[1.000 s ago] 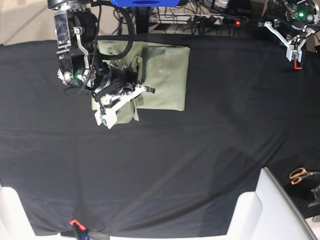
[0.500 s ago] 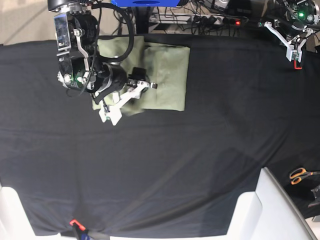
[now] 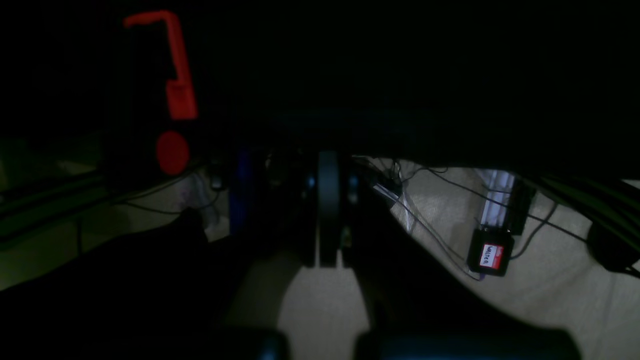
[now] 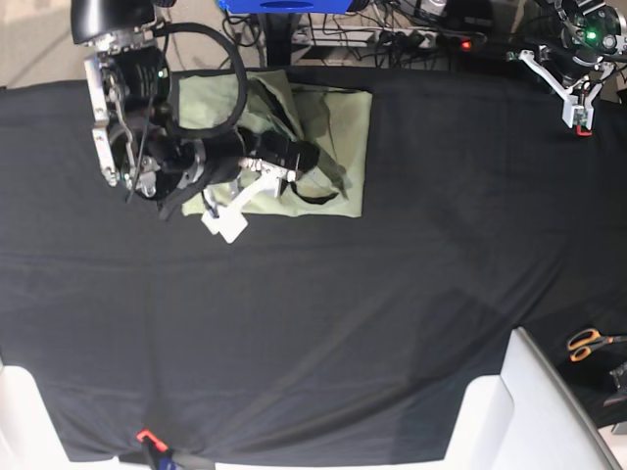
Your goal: Fold the T-shirt properly
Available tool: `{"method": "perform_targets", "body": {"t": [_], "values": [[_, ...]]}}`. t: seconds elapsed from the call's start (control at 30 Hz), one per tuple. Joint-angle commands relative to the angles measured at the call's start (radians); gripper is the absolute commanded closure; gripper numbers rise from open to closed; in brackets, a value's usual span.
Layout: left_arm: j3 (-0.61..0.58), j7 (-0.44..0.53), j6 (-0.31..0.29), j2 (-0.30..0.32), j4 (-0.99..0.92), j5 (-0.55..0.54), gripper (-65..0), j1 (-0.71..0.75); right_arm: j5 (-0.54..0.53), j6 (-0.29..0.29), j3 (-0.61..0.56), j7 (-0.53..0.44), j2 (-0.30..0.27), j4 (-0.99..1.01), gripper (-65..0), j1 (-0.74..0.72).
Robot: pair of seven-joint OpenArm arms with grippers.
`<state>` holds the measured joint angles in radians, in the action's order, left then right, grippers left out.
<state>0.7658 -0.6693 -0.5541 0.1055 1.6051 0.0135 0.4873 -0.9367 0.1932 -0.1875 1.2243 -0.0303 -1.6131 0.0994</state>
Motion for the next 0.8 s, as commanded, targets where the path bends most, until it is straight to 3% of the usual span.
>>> {"method": "perform_targets", "body": {"t": [0.0,0.1,0.17,0.23,0.3,0.57,0.77], "values": [[0.007,0.009,0.002,0.015,0.016,-0.005,0.0,0.006,-0.083,-0.005,0.004,0.004,-0.016,-0.019,-31.4,-0.014],[0.005,0.009,0.001,0.012,0.019,-0.005,0.0,0.006,-0.247,0.002,0.004,-0.033,-0.086,-0.063,-31.1,-0.002],[0.005,0.009,0.001,0.010,0.021,-0.005,0.0,0.007,-0.258,0.002,0.004,-0.091,-0.133,-0.117,-26.7,0.024],[0.005,0.009,0.001,0.010,0.019,-0.005,0.0,0.011,-0.244,0.002,0.004,-0.130,-0.176,-0.134,-15.5,0.047],[0.005,0.009,0.001,0.010,0.018,-0.005,0.0,0.014,-0.238,0.002,0.003,-0.145,-0.198,-0.114,0.0,0.070],[0.005,0.009,0.001,0.012,0.021,-0.005,0.0,0.012,-0.157,-0.004,-0.013,-0.140,-0.185,0.026,-0.5,0.092],[0.005,0.009,0.001,0.015,0.021,-0.005,0.0,0.004,-0.161,-0.004,-0.254,-0.080,-0.164,0.050,-0.6,0.012]]}}
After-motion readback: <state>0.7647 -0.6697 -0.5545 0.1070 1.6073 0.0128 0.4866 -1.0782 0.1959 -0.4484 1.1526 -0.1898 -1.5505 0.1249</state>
